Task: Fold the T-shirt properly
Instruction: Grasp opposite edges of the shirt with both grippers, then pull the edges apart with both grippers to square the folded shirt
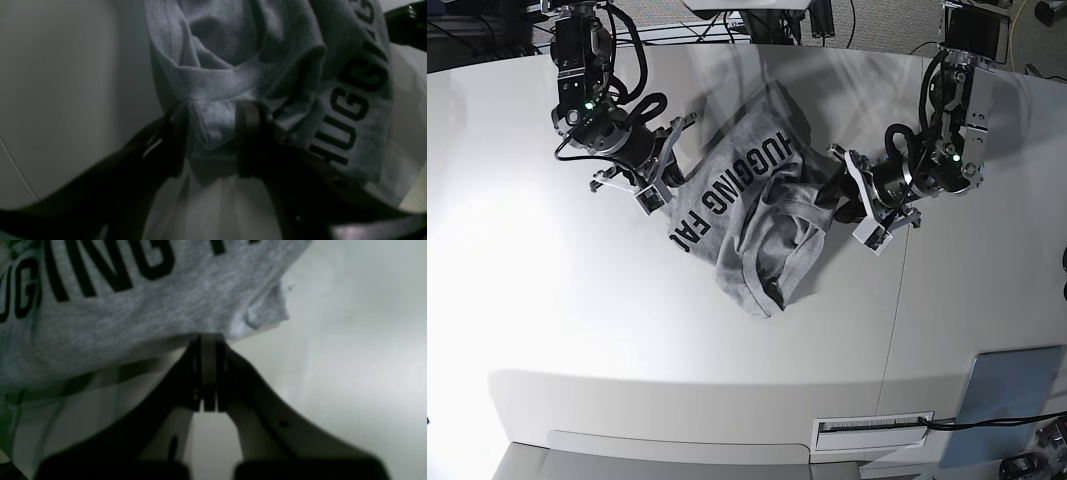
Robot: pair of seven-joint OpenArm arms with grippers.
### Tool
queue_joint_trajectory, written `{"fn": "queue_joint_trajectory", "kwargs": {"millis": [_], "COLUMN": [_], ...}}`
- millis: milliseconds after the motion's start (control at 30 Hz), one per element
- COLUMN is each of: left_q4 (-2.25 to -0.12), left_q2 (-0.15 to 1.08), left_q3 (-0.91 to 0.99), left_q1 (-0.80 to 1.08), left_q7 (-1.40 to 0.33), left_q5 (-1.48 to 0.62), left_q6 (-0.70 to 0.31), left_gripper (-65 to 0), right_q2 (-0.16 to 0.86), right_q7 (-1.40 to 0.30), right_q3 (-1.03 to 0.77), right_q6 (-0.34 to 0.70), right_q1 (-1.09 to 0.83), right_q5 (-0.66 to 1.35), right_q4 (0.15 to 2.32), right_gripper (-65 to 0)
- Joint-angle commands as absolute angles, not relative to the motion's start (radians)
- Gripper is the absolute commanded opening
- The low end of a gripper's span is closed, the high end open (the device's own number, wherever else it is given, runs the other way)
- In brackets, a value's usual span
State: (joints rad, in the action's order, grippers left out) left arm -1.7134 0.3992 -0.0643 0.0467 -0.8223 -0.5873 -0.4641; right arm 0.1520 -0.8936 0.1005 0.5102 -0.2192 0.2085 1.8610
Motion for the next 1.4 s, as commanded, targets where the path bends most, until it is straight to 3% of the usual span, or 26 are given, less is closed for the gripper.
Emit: {"fn": "queue_joint_trajectory", "kwargs": {"millis": [0,100,300,367,467,500,567,700,833,1033,1100,1233,1367], "left_q4": [-1.724,-1.704,-1.690,-1.690,-1.690,-1.691,-1.691,-1.691,-1.691,-1.691,-1.693,-1.695,-1.695], "left_q2": [0.403,0.381,0.360,0.360,0.361,0.365,0.381,0.427,0.437,0.439,0.448,0.485,0.493], "left_q3": [-0.059,-0.059,-0.059,-0.059,-0.059,-0.059,-0.054,-0.032,-0.031,-0.030,-0.030,-0.028,-0.028], "left_q1": [0.031,0.031,0.030,0.031,0.030,0.027,0.009,-0.043,-0.052,-0.053,-0.052,-0.052,-0.027], "left_q7": [-0.806,-0.803,-0.804,-0.808,-0.812,-0.812,-0.812,-0.811,-0.810,-0.817,-0.836,-0.921,-0.999], "left_q5": [-0.581,-0.540,-0.538,-0.538,-0.535,-0.524,-0.466,-0.411,-0.358,-0.328,-0.343,-0.488,-0.587], "left_q6": [-0.463,-0.402,-0.430,-0.430,-0.430,-0.430,-0.405,-0.225,-0.199,-0.199,-0.198,-0.199,-0.255], "left_gripper": [-40.5,-40.5,-41.0,-47.2,-63.2,-65.0,-65.0,-65.0,-65.0,-46.2,-42.6,-43.1,-50.8], "right_q2": [0.155,0.155,0.155,0.156,0.155,0.155,0.156,0.161,0.161,0.161,0.161,0.161,0.161], "right_q7": [-0.876,-0.875,-0.875,-0.876,-0.875,-0.875,-0.875,-0.868,-0.858,-0.851,-0.850,-0.850,-0.841], "right_q3": [0.099,0.099,0.099,0.099,0.099,0.099,0.099,0.096,0.096,0.096,0.096,0.096,0.096], "right_q6": [0.512,0.512,0.512,0.512,0.512,0.512,0.512,0.512,0.512,0.505,0.469,0.364,0.335], "right_q1": [-0.210,-0.210,-0.210,-0.210,-0.210,-0.210,-0.210,-0.210,-0.210,-0.201,-0.190,-0.146,-0.081], "right_q5": [0.216,0.216,0.216,0.216,0.216,0.216,0.213,0.181,0.163,0.162,0.159,0.127,0.070], "right_q4": [1.882,1.882,1.882,1.882,1.882,1.882,1.882,1.882,1.882,1.882,1.882,1.882,1.870], "right_gripper": [-65.0,-65.0,-65.0,-65.0,-65.0,-65.0,-65.0,-65.0,-65.0,-65.0,-65.0,-65.0,-65.0]}}
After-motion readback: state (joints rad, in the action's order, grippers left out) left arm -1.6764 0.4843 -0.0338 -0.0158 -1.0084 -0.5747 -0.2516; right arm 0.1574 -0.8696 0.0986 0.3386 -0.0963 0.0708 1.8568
